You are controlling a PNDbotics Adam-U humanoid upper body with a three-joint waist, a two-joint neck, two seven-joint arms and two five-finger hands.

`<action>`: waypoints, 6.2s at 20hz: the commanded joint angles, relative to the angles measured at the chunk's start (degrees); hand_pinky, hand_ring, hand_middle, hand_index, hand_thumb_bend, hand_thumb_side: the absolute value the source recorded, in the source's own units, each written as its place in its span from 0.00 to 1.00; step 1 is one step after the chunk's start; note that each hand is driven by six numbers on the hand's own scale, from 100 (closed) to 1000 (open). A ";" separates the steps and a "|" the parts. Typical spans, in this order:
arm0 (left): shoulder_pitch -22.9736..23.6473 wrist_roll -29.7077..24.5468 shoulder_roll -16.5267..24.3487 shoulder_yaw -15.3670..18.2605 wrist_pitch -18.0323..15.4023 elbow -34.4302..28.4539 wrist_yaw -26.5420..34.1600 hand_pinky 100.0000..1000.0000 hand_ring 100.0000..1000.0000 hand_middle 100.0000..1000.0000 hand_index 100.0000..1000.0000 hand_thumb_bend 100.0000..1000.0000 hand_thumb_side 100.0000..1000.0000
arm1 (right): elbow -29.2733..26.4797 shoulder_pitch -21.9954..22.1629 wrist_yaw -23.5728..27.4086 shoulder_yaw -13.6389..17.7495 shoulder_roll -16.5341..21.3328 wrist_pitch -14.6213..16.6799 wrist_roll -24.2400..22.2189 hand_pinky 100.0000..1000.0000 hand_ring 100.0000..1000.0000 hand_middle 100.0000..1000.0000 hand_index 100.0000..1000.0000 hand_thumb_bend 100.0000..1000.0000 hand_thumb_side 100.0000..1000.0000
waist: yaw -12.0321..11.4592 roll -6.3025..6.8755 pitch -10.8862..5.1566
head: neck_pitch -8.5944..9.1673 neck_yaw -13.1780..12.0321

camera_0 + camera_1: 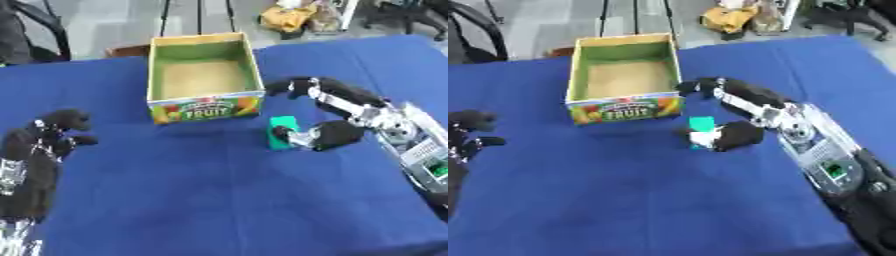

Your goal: Pick up objects on the table and place them in the box.

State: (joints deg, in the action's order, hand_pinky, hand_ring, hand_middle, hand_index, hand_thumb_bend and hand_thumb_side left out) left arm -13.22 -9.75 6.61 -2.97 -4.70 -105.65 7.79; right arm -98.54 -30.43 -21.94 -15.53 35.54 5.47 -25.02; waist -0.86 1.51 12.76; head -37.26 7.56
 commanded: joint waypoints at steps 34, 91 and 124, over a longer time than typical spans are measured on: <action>-0.44 -0.48 0.47 -0.01 0.01 -0.65 0.18 0.63 0.84 0.53 0.73 0.63 0.83 | 10.35 -2.13 -5.06 -0.26 4.68 3.16 0.18 0.84 0.92 0.86 1.00 0.26 0.66 | -0.54 0.13 -0.58 | -0.16 0.14; -0.43 -1.70 0.34 -0.85 -0.04 -0.61 0.58 0.63 0.85 0.53 0.73 0.63 0.84 | 20.85 -3.31 -9.13 -1.26 2.35 6.19 2.57 0.74 0.66 0.51 0.93 0.00 0.29 | -2.77 0.59 -0.14 | -0.25 2.09; -1.95 -3.00 0.92 -2.08 0.17 -0.80 0.85 0.64 0.85 0.53 0.73 0.63 0.84 | 21.43 -14.49 -7.72 4.99 7.45 -1.40 13.10 0.65 0.48 0.21 0.87 0.00 0.00 | -10.70 -2.44 1.56 | 4.87 6.57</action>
State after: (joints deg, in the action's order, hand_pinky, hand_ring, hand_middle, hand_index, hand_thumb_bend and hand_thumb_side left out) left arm -14.54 -12.39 6.67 -4.80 -4.43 -105.32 8.37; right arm -78.74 -43.59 -29.05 -11.89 42.15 4.22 -12.54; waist -12.01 -1.03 15.22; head -33.43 13.40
